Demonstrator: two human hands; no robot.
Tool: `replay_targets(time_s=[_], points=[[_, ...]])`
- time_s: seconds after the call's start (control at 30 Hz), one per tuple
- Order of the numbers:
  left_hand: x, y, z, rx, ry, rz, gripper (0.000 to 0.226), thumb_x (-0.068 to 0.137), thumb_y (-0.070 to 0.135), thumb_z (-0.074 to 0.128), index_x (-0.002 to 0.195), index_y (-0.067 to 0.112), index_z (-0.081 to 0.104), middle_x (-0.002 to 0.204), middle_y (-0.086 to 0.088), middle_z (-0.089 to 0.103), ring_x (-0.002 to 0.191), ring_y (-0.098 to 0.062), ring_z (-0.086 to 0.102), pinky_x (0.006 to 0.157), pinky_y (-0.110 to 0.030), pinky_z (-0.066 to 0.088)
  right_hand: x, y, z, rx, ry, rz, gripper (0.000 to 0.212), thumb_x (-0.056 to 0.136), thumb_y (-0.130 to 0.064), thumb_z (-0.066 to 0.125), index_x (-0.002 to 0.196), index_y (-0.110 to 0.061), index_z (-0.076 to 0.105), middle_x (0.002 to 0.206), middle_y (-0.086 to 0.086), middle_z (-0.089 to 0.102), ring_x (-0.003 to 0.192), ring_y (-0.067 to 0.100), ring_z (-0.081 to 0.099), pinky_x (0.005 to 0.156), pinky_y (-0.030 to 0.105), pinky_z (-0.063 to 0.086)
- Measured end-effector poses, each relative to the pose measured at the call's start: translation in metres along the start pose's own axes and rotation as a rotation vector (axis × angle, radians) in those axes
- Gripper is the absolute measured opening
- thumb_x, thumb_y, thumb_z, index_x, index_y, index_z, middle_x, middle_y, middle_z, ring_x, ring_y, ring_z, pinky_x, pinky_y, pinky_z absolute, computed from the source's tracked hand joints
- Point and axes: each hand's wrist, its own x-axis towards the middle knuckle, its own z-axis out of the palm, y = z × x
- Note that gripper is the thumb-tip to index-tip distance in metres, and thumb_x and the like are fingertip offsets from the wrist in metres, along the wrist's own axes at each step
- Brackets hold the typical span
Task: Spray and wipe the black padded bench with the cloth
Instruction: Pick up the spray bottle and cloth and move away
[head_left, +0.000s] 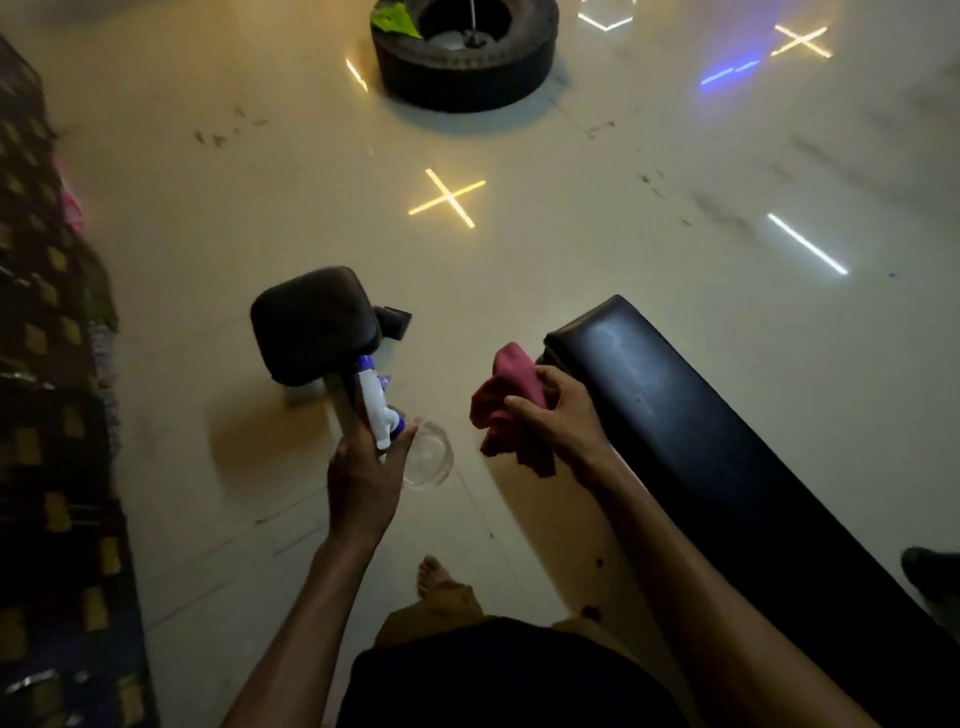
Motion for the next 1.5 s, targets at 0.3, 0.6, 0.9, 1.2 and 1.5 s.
replay_targets(time_s=[0.3,0.6,0.9,1.2,1.5], points=[[0.109,-0.079,-0.074,-0.043,0.099,-0.055,0.052,0.093,0.026,0.072,0.136,0.006,0.052,0.102,-0.012,0.069,0.089,-0.028,0.065,0.072,-0.029,0.046,0.089,-0.051,0.131,-0.022,-0.123,-0.022,0.045,0.094,-0.018,0.073,0.134,-0.016,0.054,0.106,0.009,0.073,0.08,0.025,0.078,0.066,0.05,0.065],[0.231,-0.14,-0.082,-0.044,0.117,-0.17,0.055,0.096,0.027,0.067,0.142,0.005,0.046,0.112,-0.015,0.068,0.099,-0.03,0.066,0.078,-0.037,0.054,0.227,-0.075,0.231,-0.054,-0.235,-0.005,0.032,0.095,-0.009,0.07,0.121,-0.023,0.056,0.092,0.001,0.076,0.076,0.019,0.077,0.057,0.027,0.061],[0.387,-0.222,-0.049,0.027,0.053,-0.239,0.07,0.097,0.022,0.065,0.157,0.01,0.03,0.13,-0.017,0.063,0.113,-0.035,0.063,0.09,-0.046,0.054,0.402,-0.059,0.318,-0.267,-0.303,0.068,0.041,0.096,-0.015,0.068,0.133,-0.014,0.05,0.11,0.012,0.071,0.076,0.034,0.075,0.061,0.054,0.063],[0.493,-0.342,0.04,-0.074,0.086,-0.341,0.058,0.099,0.015,0.062,0.15,0.003,0.039,0.13,-0.019,0.063,0.117,-0.037,0.062,0.094,-0.044,0.054,0.564,0.023,0.406,-0.812,-0.091,-0.157,0.037,0.097,-0.026,0.064,0.133,-0.024,0.055,0.091,-0.004,0.071,0.072,0.019,0.065,0.056,0.02,0.042],[0.504,-0.382,0.079,-0.004,0.041,-0.317,0.056,0.096,0.013,0.064,0.144,-0.007,0.043,0.127,-0.023,0.064,0.115,-0.027,0.059,0.099,-0.03,0.046,0.551,0.126,0.449,-1.365,-0.753,-0.061,0.097,0.093,-0.023,0.068,0.163,-0.026,0.001,0.169,0.016,-0.013,0.156,0.039,-0.006,0.124,0.059,0.015]])
